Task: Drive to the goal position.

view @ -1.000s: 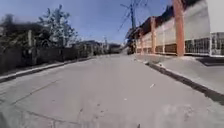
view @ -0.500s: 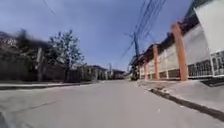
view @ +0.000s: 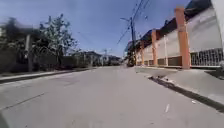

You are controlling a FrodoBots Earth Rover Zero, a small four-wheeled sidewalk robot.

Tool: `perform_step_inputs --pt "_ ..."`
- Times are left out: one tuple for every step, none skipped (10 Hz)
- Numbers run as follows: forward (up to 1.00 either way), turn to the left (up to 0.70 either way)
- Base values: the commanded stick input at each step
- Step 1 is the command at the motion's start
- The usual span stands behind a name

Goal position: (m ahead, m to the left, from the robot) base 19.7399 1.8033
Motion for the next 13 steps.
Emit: perform_step_inputs --pt "0.85 -0.16" --pt "0.85 -0.18" --pt "0.85 -0.22" --pt "0.85 -0.2" --pt "0.85 -0.17" --pt "0.85 -0.14" --pt "0.85 -0.1" --pt "0.85 -0.07" --pt "0.85 -0.04" --pt "0.85 0.0" --pt "0.85 0.01" --pt "0.85 0.02" --pt "0.85 0.03"
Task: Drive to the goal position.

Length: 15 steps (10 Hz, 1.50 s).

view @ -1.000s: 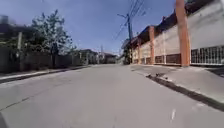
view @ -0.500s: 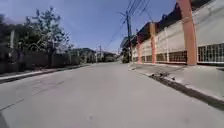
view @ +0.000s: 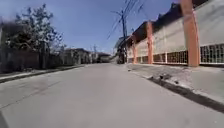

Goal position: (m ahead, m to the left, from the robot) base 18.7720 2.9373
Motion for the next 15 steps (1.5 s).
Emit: perform_step_inputs --pt "0.85 0.1" --pt "0.85 0.18" --pt "0.85 0.14" --pt "0.85 0.11" --pt "0.85 0.07" --pt "0.85 0.03" --pt "0.85 0.03" --pt "0.85 0.05" --pt "0.85 0.09" --pt "0.85 0.12" --pt "0.85 0.09" --pt "0.85 0.0" --pt "0.85 0.0" --pt "0.85 0.0" --pt "0.85 0.0"
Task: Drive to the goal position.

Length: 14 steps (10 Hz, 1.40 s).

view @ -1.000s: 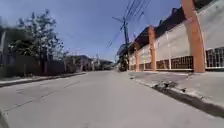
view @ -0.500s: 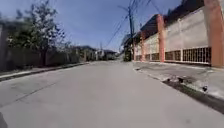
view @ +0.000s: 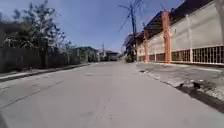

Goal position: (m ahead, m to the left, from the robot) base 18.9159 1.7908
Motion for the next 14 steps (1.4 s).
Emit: perform_step_inputs --pt "0.85 0.0" --pt "0.85 0.0" --pt "0.85 0.0" --pt "0.85 0.0" --pt "0.85 0.0" --pt "0.85 0.0" --pt "0.85 0.0" --pt "0.85 0.0" --pt "0.85 0.0" --pt "0.85 0.0" --pt "0.85 0.0" --pt "0.85 0.0" --pt "0.85 0.0" --pt "0.85 0.0"
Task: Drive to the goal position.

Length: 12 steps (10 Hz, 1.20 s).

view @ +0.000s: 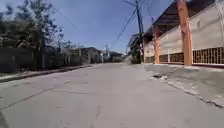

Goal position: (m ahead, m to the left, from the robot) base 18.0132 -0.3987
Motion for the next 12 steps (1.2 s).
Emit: perform_step_inputs --pt "0.85 0.0" --pt "0.85 0.0" --pt "0.85 0.0" --pt "0.85 0.0" --pt "0.85 0.0" --pt "0.85 0.0" --pt "0.85 0.0" --pt "0.85 0.0" --pt "0.85 0.0" --pt "0.85 0.0" --pt "0.85 0.0" --pt "0.85 0.0"
